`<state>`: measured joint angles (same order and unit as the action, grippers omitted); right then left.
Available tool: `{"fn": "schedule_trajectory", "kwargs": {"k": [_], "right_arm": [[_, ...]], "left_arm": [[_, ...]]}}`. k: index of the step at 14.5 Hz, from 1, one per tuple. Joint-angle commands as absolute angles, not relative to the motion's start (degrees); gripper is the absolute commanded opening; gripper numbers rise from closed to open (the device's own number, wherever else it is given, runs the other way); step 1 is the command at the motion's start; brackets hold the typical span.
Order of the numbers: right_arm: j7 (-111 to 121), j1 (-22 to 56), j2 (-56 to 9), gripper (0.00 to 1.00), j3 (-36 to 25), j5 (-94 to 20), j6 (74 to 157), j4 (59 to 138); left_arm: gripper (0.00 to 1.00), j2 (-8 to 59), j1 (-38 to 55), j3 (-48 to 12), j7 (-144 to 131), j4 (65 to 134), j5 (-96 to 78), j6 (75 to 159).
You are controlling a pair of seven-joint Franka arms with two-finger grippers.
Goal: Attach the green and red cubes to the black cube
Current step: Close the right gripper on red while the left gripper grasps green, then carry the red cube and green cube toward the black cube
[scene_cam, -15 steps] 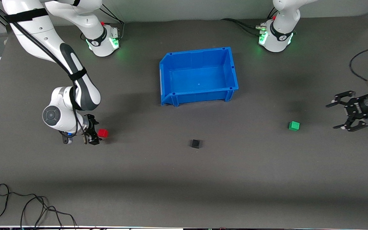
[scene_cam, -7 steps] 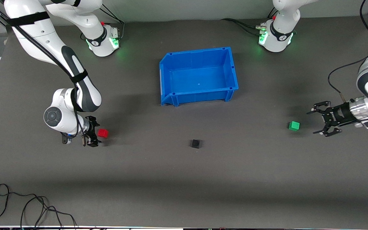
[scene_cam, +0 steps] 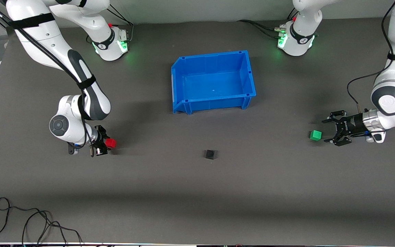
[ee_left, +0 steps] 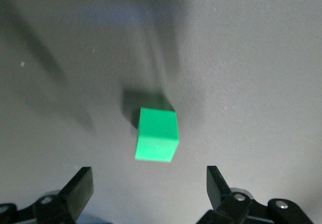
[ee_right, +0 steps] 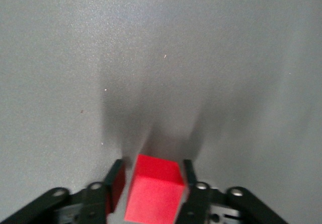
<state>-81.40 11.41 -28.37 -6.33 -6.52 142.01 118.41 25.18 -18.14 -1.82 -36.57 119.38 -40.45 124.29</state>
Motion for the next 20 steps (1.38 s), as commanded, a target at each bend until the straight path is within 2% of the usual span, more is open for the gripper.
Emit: {"fn": "schedule_trajectory", "kwargs": {"k": [1, 3, 5, 6, 7, 10, 12, 14, 15, 16, 20], "right_arm": [[-82.62, 13.00, -28.92, 0.28, -6.42, -7.03, 142.03, 116.81], [-84.97, 15.46, -28.83, 0.27, -6.42, -7.12, 140.72, 114.10], [-91.28, 19.49, -29.96, 0.26, -6.33, -7.12, 135.38, 107.09], [-94.80, 21.95, -31.71, 0.26, -6.33, -7.12, 132.57, 102.44], [-98.05, 24.93, -33.73, 0.26, -6.33, -7.21, 130.45, 97.61], [-108.86, 29.09, -42.68, 0.26, -5.28, -10.61, 129.81, 83.02], [-111.96, 29.53, -48.31, 0.26, -3.18, -16.67, 129.81, 73.70], [-115.38, 29.71, -53.41, 0.26, -0.72, -19.77, 130.34, 67.97], [-117.40, 30.84, -56.31, 0.26, 0.86, -19.17, 130.78, 64.81], [-118.55, 32.94, -58.51, 0.26, 0.79, -18.90, 130.78, 62.34], [-122.51, 35.59, -61.43, 0.26, 0.62, -15.21, 130.87, 61.35]], "left_arm": [[1.00, 28.55, -17.40, -1.49, -32.00, 117.60, -41.40, 125.59], [1.00, 30.14, -17.32, -1.49, -30.77, 116.90, -41.40, 125.68], [1.00, 30.15, -16.70, -1.49, -30.76, 116.72, -41.40, 125.68], [0.94, 30.15, -16.35, -1.49, -30.76, 116.72, -41.40, 125.68], [0.83, 30.23, -16.09, -1.49, -30.76, 116.72, -41.92, 126.03], [0.37, 30.15, -15.47, -1.49, -30.85, 116.81, -42.19, 126.74], [0.24, 30.06, -15.56, -1.49, -31.02, 116.11, -42.19, 125.69], [0.22, 29.88, -16.08, -1.41, -31.46, 115.49, -41.93, 125.42], [0.16, 29.88, -16.26, -1.41, -31.55, 115.23, -41.84, 125.33], [0.15, 29.71, -16.26, -1.41, -31.73, 115.05, -41.84, 125.33], [0.15, 29.79, -13.90, -1.49, -44.17, 107.86, -41.31, 119.81]]}}
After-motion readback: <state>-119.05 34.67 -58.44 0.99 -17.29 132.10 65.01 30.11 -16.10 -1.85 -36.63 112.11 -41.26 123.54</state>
